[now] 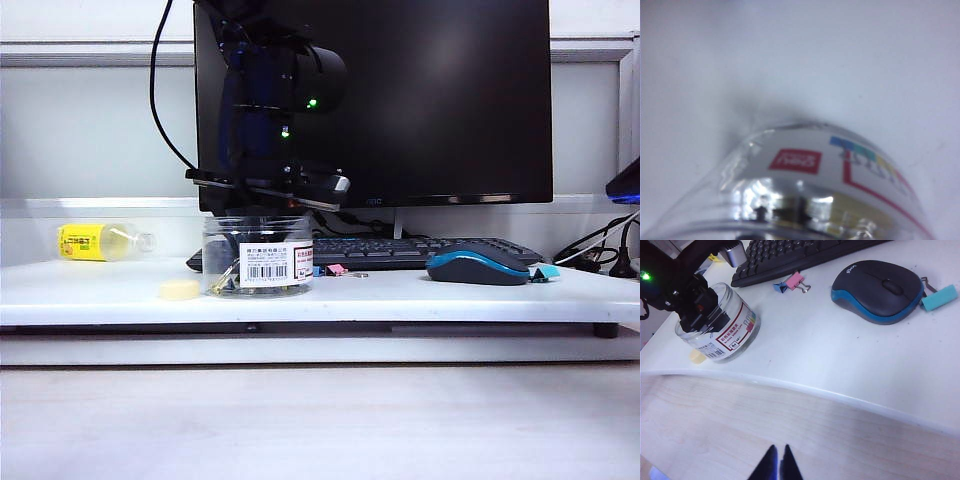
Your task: Take the clips out of the round transparent plastic box and place them on the table.
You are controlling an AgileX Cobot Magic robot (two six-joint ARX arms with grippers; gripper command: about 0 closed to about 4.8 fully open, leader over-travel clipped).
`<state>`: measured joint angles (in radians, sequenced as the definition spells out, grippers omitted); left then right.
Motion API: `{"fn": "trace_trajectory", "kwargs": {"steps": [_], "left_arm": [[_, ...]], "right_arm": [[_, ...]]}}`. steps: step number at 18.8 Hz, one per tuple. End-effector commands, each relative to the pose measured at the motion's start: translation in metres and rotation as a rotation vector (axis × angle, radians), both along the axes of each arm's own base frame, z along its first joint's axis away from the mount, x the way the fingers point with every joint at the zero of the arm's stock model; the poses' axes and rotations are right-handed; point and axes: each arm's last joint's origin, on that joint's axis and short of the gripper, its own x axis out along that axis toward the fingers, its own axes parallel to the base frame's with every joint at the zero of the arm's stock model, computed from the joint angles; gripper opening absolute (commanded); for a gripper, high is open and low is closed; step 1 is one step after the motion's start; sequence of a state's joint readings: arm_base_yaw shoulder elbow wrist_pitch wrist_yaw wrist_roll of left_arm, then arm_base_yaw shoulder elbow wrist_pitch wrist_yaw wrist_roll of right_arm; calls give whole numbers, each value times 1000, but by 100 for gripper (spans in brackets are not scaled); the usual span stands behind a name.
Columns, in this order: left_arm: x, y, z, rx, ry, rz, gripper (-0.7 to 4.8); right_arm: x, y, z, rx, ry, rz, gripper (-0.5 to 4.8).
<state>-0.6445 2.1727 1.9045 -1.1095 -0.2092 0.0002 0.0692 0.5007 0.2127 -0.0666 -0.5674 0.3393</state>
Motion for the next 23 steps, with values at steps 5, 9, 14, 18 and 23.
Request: {"fn": "trace_trajectory", "kwargs": {"steps": [5, 9, 14, 18, 23], "left_arm": [[6, -2, -25, 52, -5, 10, 84], [10, -4, -6, 42, -42, 15, 84], [14, -8, 32, -37, -87, 42, 84], [11, -7, 40, -26, -78, 47, 84], [4, -1, 38, 57, -17, 48, 133]], "right_arm": [[1, 0, 3, -4, -23, -7, 22], [1, 0, 3, -5, -23, -10, 22], [1, 0, 3, -5, -22, -10, 22], [1, 0, 2, -5, -21, -10, 22], [1, 0, 3, -7, -24, -14, 22]]}}
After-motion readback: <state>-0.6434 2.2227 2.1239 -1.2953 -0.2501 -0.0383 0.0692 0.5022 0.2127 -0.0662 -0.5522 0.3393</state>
